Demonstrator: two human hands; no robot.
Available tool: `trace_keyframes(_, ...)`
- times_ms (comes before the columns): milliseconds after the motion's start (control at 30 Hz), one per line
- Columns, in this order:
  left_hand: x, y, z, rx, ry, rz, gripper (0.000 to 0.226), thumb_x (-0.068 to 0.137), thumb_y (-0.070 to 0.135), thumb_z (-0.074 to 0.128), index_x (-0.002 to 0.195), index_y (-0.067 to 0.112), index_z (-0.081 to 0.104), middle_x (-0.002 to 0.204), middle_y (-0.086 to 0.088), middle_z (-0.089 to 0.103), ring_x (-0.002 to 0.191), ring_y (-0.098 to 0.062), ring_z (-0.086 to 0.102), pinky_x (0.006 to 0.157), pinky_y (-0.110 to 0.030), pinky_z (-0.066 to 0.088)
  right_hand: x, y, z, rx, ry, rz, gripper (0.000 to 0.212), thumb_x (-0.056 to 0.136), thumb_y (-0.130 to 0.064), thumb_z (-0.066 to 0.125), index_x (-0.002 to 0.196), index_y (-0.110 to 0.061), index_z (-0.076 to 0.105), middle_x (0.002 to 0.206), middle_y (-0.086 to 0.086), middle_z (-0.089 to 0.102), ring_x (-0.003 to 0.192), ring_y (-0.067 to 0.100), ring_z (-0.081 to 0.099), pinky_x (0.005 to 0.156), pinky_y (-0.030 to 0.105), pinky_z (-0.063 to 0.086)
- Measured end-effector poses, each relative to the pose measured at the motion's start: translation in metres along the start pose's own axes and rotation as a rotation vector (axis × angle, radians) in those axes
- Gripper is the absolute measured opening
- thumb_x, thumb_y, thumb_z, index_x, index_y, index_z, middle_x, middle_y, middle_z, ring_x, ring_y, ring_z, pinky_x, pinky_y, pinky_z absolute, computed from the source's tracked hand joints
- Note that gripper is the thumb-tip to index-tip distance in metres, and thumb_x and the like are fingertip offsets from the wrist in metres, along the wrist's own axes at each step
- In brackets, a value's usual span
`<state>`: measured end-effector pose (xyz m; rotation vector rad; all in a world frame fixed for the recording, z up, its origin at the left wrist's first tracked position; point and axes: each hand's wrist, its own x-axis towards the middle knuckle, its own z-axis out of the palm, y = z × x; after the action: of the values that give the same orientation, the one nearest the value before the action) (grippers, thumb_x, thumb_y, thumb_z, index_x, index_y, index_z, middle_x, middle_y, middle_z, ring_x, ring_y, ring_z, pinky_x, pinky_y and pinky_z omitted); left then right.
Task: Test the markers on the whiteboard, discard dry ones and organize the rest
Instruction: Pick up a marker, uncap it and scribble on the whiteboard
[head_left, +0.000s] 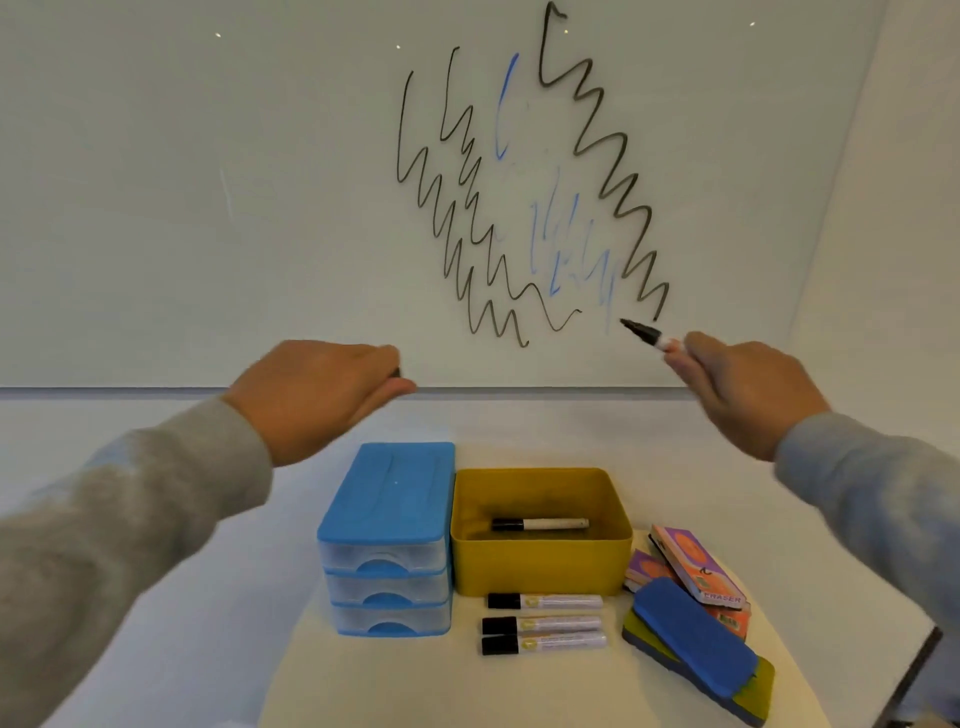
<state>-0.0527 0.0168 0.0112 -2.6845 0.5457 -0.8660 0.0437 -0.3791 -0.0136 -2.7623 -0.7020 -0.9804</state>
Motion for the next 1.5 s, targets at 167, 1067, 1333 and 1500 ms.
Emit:
trace_keyframes(167,0.004,-0.003,0.013,-0.075,-0.061,-0.107,0.044,0.096,0.059,0.012,0.086,0.026,0.04,0.069,0.007,0.048,0.06,-0.012,0.048,0.056,-0.032,0.035,-0.001,-0.017,0.01,0.114,-0.036,-0.01,0.042,0.095,-0.061,0.021,0.085,-0.027,0.043,0.058,-0.003,0.049,0.053,0.019,0.046,0.049,0.032,0.028)
trace_keyframes(1067,0.067,-0.049,-0.019,-0.352,0.456,-0.332,0.025,0.102,0.045,0.041,0.097,0.028,0.058,0.091,0.012,0.056,0.082,-0.01,0.053,0.072,-0.033,0.05,0.135,-0.155,-0.049,0.749,0.503,-0.058,0.007,0.087,-0.022,0.076,0.094,-0.023,0.074,0.073,-0.009,0.07,0.062,0.012,0.063,0.054,0.024,0.051)
trace_keyframes(1333,0.092,-0.071,-0.003,-0.413,0.311,-0.473,0.062,0.105,0.049,0.03,0.159,0.027,0.009,0.165,0.013,-0.017,0.152,-0.009,-0.013,0.121,-0.037,0.018,0.194,-0.181,-0.073,0.749,0.613,-0.095,0.01,0.085,-0.024,0.077,0.094,-0.019,0.078,0.072,-0.015,0.069,0.06,0.011,0.063,0.051,0.015,0.047)
trace_keyframes(1500,0.087,-0.076,0.015,-0.404,0.344,-0.448,0.062,0.106,0.041,0.032,0.159,0.03,0.002,0.161,0.018,-0.027,0.149,-0.004,-0.021,0.118,-0.029,0.019,0.215,-0.188,-0.073,0.615,0.592,-0.186,0.009,0.087,-0.025,0.074,0.094,-0.02,0.076,0.071,-0.015,0.066,0.054,0.009,0.059,0.047,0.022,0.047)
